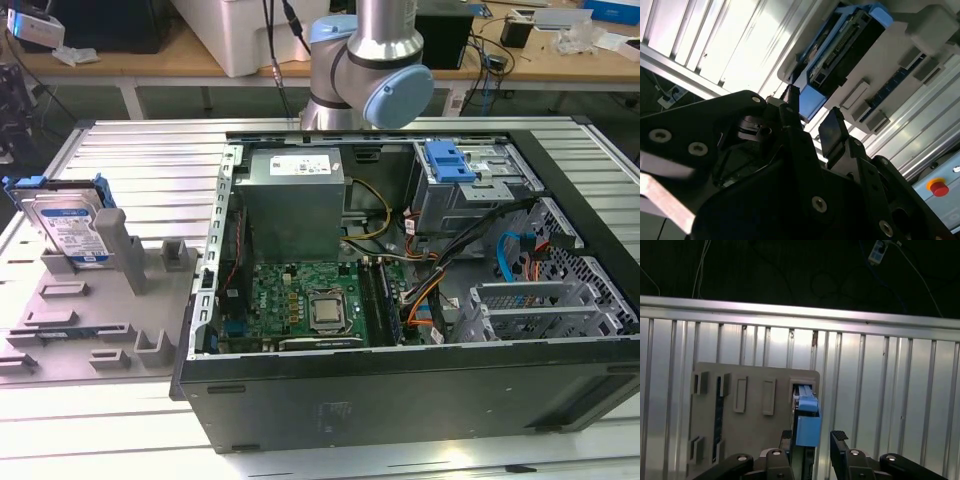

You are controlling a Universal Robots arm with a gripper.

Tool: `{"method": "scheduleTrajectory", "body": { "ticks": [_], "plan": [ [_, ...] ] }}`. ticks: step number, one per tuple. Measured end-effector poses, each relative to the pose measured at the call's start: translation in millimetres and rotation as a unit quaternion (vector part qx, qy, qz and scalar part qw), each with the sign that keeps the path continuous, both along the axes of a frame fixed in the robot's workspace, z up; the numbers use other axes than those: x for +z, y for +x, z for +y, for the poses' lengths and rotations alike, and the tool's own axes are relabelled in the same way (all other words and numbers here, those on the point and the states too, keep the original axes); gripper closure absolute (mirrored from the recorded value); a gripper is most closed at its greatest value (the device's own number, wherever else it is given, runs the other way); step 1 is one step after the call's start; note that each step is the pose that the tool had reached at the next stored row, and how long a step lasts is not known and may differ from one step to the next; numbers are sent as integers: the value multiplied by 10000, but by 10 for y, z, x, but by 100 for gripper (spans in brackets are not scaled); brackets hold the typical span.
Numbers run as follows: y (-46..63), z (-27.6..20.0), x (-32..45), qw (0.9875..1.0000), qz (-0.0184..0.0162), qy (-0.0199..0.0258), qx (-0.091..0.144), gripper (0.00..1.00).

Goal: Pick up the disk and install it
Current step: 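Pick up the disk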

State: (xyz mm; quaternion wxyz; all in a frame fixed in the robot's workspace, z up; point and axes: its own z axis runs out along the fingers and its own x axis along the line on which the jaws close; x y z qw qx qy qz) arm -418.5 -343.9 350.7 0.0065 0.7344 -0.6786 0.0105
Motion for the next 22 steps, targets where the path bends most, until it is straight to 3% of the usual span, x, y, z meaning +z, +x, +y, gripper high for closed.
{"method": "scheduleTrajectory", "body": {
  "ticks": [7, 13, 22],
  "plan": [
    [-9, -6, -20, 10000, -2, 0, 0, 56],
    [-8, -61, -26, 10000, -2, 0, 0, 56],
    [12, -91, -52, 10000, -1, 0, -53, 56]
  ]
}}
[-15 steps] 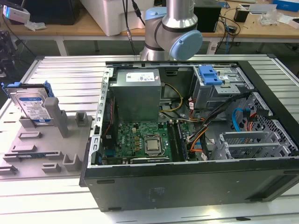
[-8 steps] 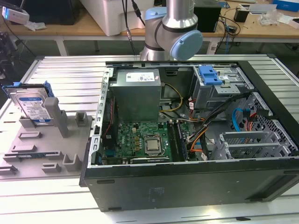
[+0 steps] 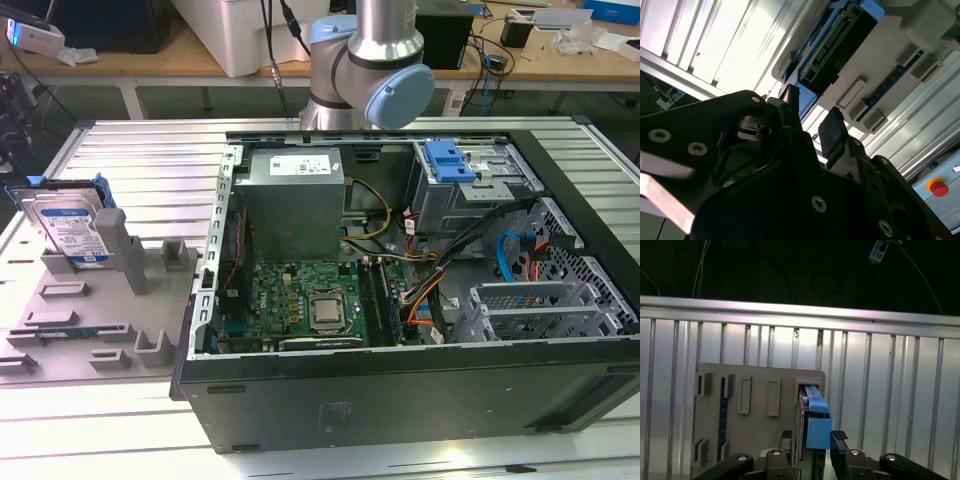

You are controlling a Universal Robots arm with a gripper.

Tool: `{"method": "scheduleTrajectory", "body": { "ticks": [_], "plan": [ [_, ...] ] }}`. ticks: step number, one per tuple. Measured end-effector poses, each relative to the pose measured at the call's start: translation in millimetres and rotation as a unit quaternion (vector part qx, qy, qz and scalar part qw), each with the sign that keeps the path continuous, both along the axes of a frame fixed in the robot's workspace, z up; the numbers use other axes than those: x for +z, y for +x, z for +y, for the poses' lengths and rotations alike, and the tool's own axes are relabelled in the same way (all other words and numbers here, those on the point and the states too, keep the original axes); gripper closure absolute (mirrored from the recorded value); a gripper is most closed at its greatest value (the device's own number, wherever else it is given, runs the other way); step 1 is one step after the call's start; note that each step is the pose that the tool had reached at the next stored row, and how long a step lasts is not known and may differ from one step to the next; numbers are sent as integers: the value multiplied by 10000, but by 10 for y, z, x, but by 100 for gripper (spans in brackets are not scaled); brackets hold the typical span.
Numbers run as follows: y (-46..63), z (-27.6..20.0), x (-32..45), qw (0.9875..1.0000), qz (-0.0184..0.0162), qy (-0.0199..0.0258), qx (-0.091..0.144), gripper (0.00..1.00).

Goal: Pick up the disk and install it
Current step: 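Pick up the disk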

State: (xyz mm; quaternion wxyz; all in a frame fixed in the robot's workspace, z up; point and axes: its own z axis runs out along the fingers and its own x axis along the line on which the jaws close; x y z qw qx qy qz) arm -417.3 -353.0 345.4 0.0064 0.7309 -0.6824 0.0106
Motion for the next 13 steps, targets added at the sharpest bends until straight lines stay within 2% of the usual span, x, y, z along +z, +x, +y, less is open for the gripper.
{"method": "scheduleTrajectory", "body": {
  "ticks": [7, 13],
  "plan": [
    [13, 0, -6, 10000, 0, 0, -23, 56],
    [18, 0, -43, 10000, 0, 0, -65, 56]
  ]
}}
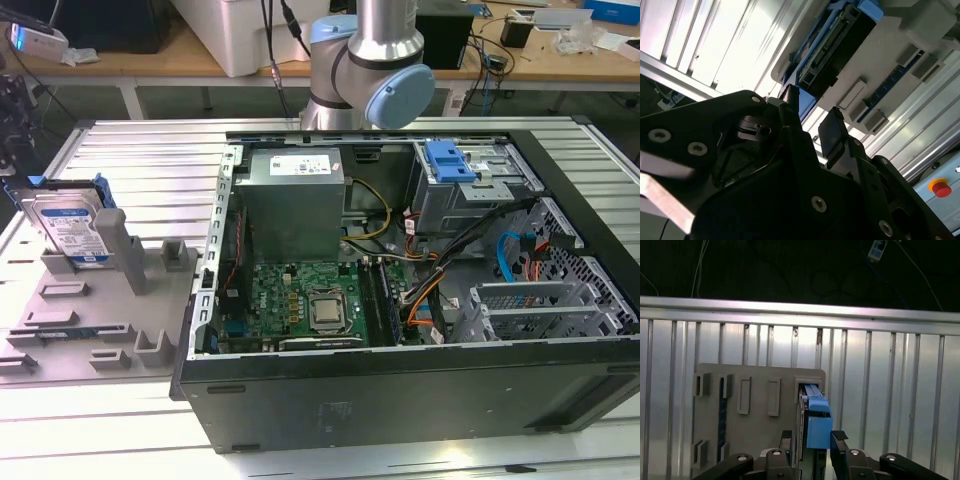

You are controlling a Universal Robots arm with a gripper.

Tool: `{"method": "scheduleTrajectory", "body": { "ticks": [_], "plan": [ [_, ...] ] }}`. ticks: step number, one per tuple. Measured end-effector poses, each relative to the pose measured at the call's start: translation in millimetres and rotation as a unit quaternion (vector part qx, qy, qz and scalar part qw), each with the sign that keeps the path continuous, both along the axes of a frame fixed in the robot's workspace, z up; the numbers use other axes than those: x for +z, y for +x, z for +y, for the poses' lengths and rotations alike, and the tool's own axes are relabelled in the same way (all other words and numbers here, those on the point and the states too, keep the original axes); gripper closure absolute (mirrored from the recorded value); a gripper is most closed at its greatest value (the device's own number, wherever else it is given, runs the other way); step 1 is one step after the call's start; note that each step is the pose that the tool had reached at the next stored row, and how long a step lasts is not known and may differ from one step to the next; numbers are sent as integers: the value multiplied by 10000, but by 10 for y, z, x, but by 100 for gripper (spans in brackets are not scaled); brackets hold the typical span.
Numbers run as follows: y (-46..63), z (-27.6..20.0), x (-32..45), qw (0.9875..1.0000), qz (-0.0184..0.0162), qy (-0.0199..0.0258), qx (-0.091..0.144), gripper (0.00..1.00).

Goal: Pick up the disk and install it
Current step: 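Pick up the disk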

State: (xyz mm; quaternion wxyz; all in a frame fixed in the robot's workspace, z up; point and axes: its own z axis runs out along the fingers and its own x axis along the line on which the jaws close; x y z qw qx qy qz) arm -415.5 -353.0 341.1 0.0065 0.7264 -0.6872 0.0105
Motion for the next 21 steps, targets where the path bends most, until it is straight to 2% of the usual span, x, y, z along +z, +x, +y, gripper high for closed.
{"method": "scheduleTrajectory", "body": {
  "ticks": [21],
  "plan": [
    [-8, 30, -98, 9999, 0, 0, -102, 56]
  ]
}}
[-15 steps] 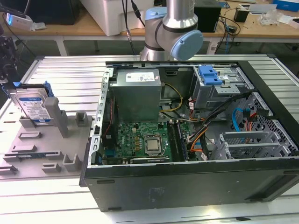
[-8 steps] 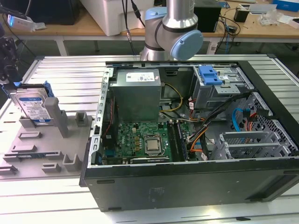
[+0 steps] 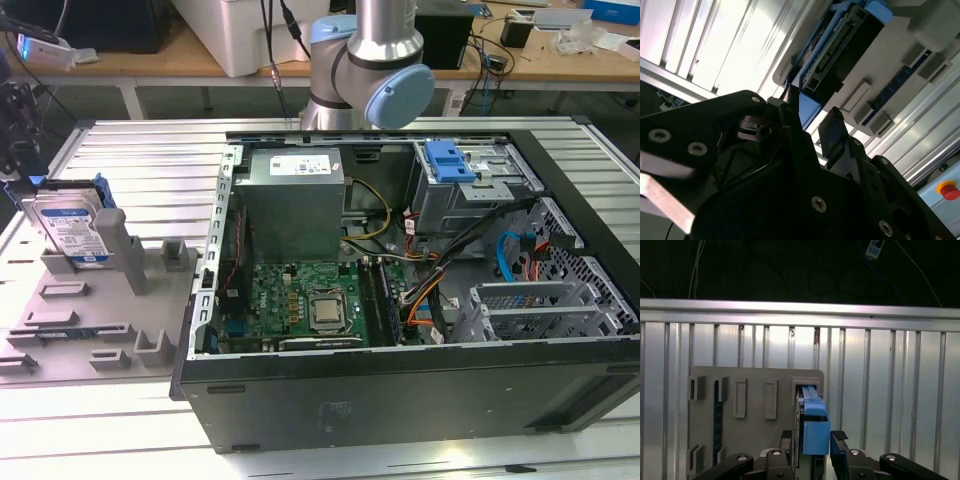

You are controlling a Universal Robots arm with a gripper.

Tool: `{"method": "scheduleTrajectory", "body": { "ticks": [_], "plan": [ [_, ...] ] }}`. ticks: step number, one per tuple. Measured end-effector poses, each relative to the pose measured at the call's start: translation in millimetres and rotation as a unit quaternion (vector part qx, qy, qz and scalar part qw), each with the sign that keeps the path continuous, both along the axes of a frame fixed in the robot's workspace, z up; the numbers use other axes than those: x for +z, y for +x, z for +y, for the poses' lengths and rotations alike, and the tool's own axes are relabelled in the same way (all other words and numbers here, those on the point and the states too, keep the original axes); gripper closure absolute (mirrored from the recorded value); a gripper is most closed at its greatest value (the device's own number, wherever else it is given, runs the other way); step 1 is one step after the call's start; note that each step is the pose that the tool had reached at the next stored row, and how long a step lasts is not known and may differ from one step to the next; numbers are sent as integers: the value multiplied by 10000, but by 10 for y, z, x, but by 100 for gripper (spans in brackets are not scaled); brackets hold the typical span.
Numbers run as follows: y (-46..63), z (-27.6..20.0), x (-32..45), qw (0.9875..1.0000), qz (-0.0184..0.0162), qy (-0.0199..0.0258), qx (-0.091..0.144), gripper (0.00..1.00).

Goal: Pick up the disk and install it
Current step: 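Pick up the disk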

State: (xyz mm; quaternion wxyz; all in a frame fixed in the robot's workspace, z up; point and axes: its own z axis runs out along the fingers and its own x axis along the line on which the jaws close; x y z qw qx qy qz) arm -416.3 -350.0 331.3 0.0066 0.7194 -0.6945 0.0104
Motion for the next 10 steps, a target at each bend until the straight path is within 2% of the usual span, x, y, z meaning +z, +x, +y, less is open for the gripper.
{"method": "scheduleTrajectory", "body": {
  "ticks": [10],
  "plan": [
    [-14, 4, -60, 10000, 0, 0, -8, 56]
  ]
}}
